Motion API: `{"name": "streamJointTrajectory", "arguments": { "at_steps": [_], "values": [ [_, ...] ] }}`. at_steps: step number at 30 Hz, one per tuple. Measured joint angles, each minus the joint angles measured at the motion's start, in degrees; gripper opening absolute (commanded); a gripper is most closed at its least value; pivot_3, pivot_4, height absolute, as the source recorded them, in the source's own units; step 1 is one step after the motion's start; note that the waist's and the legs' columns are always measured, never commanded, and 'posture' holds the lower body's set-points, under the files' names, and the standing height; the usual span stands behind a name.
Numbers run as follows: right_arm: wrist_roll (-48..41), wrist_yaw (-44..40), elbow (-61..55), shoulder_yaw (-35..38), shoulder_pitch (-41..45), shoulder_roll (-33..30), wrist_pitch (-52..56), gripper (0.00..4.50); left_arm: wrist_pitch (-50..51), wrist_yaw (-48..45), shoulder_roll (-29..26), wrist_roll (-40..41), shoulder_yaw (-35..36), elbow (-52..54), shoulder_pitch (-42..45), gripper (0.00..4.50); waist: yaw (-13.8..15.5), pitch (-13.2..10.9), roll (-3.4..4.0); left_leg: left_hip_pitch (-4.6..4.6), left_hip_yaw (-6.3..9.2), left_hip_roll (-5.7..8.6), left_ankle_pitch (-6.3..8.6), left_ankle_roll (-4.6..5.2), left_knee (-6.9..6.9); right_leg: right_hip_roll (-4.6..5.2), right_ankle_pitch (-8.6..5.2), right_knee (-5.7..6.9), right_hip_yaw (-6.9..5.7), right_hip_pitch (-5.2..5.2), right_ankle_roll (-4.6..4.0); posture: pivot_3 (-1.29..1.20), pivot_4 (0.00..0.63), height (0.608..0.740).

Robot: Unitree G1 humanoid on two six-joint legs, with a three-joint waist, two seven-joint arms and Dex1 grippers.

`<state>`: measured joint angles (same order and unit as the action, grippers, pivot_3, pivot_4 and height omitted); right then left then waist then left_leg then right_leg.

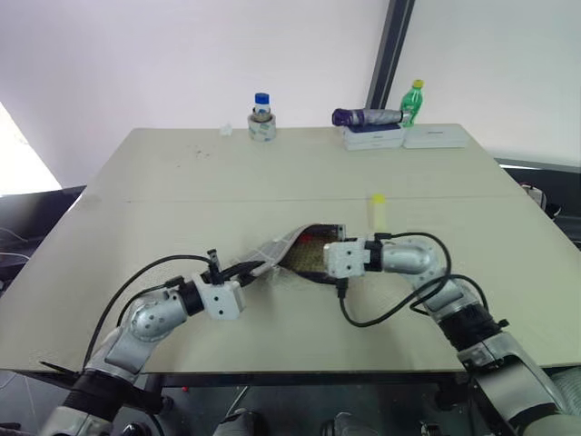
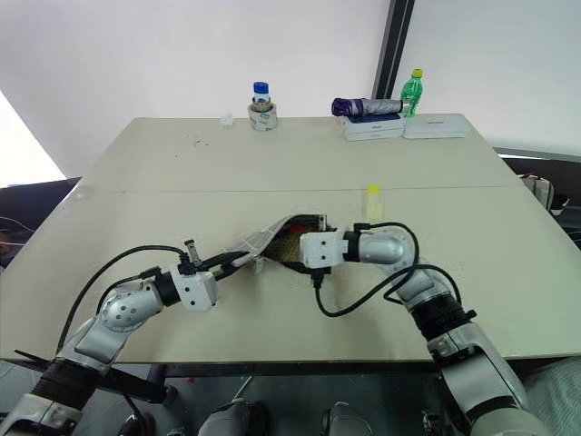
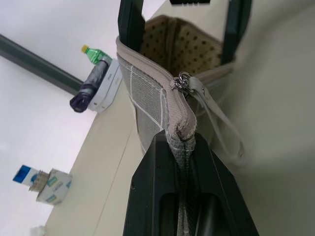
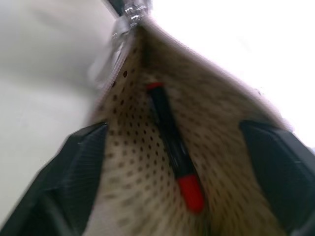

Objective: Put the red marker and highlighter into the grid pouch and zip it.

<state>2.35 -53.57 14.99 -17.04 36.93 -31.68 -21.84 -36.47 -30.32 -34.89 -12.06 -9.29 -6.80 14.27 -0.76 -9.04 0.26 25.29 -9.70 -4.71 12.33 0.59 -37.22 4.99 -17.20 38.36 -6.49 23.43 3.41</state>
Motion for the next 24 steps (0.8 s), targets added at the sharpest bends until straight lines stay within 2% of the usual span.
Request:
{"name": "streamJointTrajectory", "arguments": {
  "at_steps": [5,9,11,15,19,24],
  "values": [
    [-13.8,-2.6,-11.2,7.4,-6.9,-1.2,11.7,4.33,-0.1,1.8,-1.2,-0.9,1.7,-1.8,-0.4,0.0,0.1,0.0,-0.01,-0.01,0.08,0.0,0.13,0.21,0.0,0.01,0.0,-0.01,-0.03,-0.06,0.0,0.0,0.15,0.74],
    [-20.4,3.2,-19.0,13.9,-19.4,-0.1,21.0,4.33,-0.1,3.2,-1.4,-1.5,2.2,-3.0,-0.3,0.0,0.4,0.0,-0.04,0.0,0.12,0.03,0.21,0.34,-0.02,0.05,0.0,-0.03,-0.04,-0.09,-0.01,0.0,0.15,0.74],
    [-20.4,9.9,-20.0,18.1,-24.7,2.8,22.2,4.33,-0.1,3.7,-1.5,-1.9,2.4,-3.8,-0.2,0.0,0.2,0.0,-0.05,-0.01,0.14,0.03,0.21,0.34,-0.02,0.03,0.0,-0.02,-0.05,-0.09,-0.01,0.0,0.15,0.74],
    [-12.1,25.7,-20.4,24.3,-34.3,5.6,24.5,4.33,-0.8,4.7,-1.6,-2.5,2.4,-5.0,-0.2,0.0,0.2,0.0,-0.05,-0.02,0.13,0.04,0.21,0.32,0.0,0.03,0.0,-0.02,-0.03,-0.08,0.0,0.0,0.15,0.74],
    [-12.1,32.3,-22.7,25.3,-36.4,10.6,28.7,4.33,-1.3,4.8,-1.0,-2.5,1.8,-5.9,0.4,0.0,-0.4,0.0,-0.04,-0.04,0.15,-0.04,0.14,0.21,0.07,-0.07,0.0,0.0,0.0,-0.02,0.0,0.0,0.15,0.74],
    [-10.6,36.6,-24.4,24.6,-34.0,12.2,32.5,4.33,-1.8,4.7,-1.0,-2.5,1.5,-6.6,1.6,0.0,0.0,0.0,-0.04,-0.03,0.16,-0.01,0.14,0.22,0.06,-0.05,0.0,0.0,0.0,-0.04,-0.01,0.0,0.15,0.74]
  ]
}}
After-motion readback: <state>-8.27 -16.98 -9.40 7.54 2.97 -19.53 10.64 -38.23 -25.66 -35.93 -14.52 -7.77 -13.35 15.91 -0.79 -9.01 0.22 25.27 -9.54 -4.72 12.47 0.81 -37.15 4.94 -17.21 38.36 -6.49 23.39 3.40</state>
